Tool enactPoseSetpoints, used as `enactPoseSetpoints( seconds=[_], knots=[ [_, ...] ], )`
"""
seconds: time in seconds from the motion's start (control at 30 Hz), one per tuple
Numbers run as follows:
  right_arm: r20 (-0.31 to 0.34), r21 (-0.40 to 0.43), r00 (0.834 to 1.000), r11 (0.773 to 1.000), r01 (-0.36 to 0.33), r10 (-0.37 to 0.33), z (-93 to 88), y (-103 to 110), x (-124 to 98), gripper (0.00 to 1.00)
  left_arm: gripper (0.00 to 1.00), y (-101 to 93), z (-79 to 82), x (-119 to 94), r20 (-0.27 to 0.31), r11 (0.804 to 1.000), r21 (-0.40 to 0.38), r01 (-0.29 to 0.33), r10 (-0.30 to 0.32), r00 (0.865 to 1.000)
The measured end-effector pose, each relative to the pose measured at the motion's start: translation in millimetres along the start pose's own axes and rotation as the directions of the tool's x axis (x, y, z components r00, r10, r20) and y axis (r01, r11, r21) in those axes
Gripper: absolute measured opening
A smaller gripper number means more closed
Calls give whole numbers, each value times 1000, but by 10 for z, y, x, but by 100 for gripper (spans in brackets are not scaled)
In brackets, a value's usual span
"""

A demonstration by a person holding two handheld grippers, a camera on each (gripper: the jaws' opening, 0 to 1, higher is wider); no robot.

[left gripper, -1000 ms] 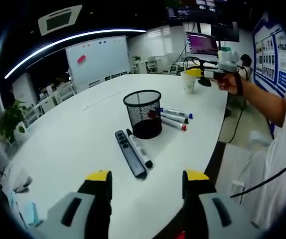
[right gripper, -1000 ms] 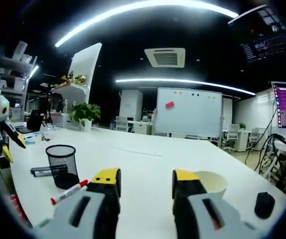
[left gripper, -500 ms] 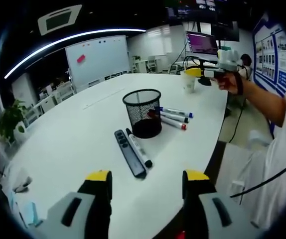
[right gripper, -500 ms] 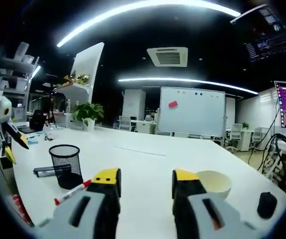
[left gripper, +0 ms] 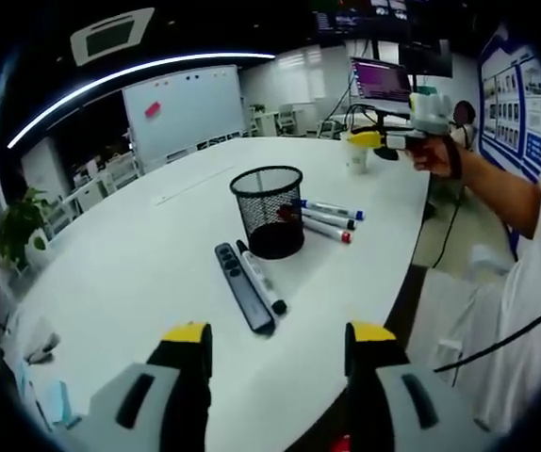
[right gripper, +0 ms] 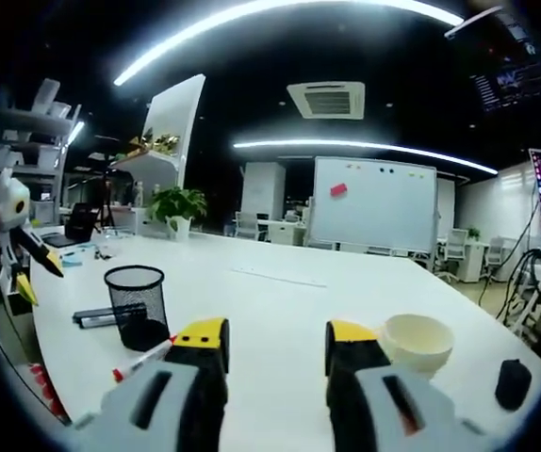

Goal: Place the scattered laser pointers and whiteboard markers into the pen holder and stack the scattered paper cups together

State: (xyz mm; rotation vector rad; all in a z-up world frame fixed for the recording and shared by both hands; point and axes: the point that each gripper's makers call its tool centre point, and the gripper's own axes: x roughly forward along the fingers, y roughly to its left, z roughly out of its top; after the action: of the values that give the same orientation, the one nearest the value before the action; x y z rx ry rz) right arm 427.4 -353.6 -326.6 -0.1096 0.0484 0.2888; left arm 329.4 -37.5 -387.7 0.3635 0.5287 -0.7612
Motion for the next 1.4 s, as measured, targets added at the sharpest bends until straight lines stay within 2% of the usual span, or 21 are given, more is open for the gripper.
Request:
enactPoseSetpoints(
  seconds=[0.5,1.4],
  knots=[
    [-15,-9,998,998,-57,56,1,167,34,41,57,9,-23,-6,-5,1000,-4,-2,2,1000],
    [-85,-35,990,993,-113,109,-228,323,34,41,57,-4,-5,10,-10,1000,8,0,0,1000]
  ],
)
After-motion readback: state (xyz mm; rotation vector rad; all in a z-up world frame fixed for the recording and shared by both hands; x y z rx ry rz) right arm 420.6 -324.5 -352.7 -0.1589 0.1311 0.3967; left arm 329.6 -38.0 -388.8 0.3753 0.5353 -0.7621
